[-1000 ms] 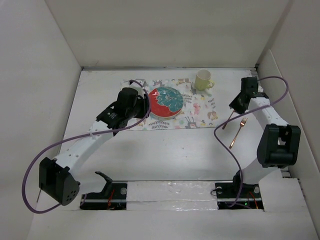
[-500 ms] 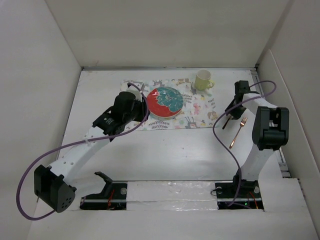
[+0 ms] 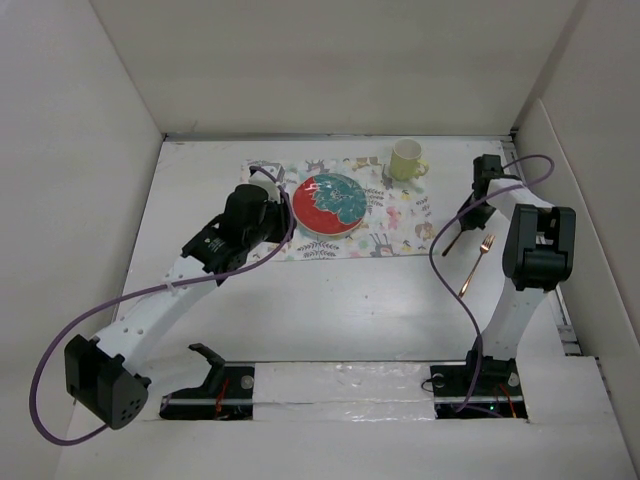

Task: Set the dinner table for one person

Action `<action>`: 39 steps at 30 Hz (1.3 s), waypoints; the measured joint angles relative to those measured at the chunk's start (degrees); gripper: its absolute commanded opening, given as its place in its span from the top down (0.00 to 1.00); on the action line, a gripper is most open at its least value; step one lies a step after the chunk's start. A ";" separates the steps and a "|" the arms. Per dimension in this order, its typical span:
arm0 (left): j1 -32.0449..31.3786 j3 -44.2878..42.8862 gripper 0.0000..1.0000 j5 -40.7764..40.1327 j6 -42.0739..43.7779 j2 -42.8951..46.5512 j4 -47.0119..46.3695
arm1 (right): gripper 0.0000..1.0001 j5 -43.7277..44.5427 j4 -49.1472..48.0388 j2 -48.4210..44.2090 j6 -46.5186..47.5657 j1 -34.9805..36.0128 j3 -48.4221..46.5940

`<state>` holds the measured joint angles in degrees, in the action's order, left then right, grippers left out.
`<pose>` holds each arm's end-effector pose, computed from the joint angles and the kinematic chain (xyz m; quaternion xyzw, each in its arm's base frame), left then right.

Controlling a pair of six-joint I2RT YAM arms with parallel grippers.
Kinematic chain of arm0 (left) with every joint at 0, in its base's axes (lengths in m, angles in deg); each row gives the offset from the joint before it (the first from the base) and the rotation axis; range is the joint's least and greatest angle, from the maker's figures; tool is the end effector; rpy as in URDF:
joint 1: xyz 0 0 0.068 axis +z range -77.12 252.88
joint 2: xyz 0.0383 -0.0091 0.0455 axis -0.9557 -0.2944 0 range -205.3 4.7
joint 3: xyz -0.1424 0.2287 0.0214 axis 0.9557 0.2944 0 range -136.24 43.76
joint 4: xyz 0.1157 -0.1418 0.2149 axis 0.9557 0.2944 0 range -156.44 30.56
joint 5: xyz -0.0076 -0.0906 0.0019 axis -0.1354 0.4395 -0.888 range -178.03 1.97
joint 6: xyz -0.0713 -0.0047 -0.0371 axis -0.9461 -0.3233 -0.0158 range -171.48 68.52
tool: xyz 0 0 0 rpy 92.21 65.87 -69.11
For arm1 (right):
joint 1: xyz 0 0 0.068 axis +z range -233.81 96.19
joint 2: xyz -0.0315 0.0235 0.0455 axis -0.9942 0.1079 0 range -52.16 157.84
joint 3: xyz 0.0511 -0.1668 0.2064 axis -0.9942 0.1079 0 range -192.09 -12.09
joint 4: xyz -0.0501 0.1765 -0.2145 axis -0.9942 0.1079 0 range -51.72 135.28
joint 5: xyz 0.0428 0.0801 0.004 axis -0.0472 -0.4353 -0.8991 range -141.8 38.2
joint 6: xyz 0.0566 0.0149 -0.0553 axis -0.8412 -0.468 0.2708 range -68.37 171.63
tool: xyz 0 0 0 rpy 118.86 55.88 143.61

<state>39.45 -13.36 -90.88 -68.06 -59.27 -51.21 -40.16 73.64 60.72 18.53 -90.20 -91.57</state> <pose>0.2611 -0.1681 0.3221 0.1077 0.8223 -0.2173 0.5148 0.4248 -0.0617 0.1248 0.3479 0.9140 -0.0546 0.2014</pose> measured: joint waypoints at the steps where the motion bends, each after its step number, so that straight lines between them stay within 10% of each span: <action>1: 0.00 0.00 0.71 -0.33 0.00 0.11 0.00 | 1.00 0.11 0.02 0.00 0.17 -0.11 0.00; 11: 0.00 -0.04 0.71 -1.20 -0.22 -0.11 0.00 | 1.00 0.72 1.20 -10.34 4.57 0.94 -1.79; 19: 0.00 -1.77 0.71 -0.66 -0.66 -2.84 0.44 | 1.00 -9.99 -1.75 -19.45 12.55 15.96 -11.39; 39: 0.00 -2.27 0.71 -1.38 -1.81 -1.99 1.57 | 1.00 -9.70 8.92 15.10 16.87 25.22 -35.26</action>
<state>39.45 -15.64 -92.26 -69.87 -61.26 -49.64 -49.86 82.55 75.82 35.40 -64.98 -126.83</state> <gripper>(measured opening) 0.288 0.021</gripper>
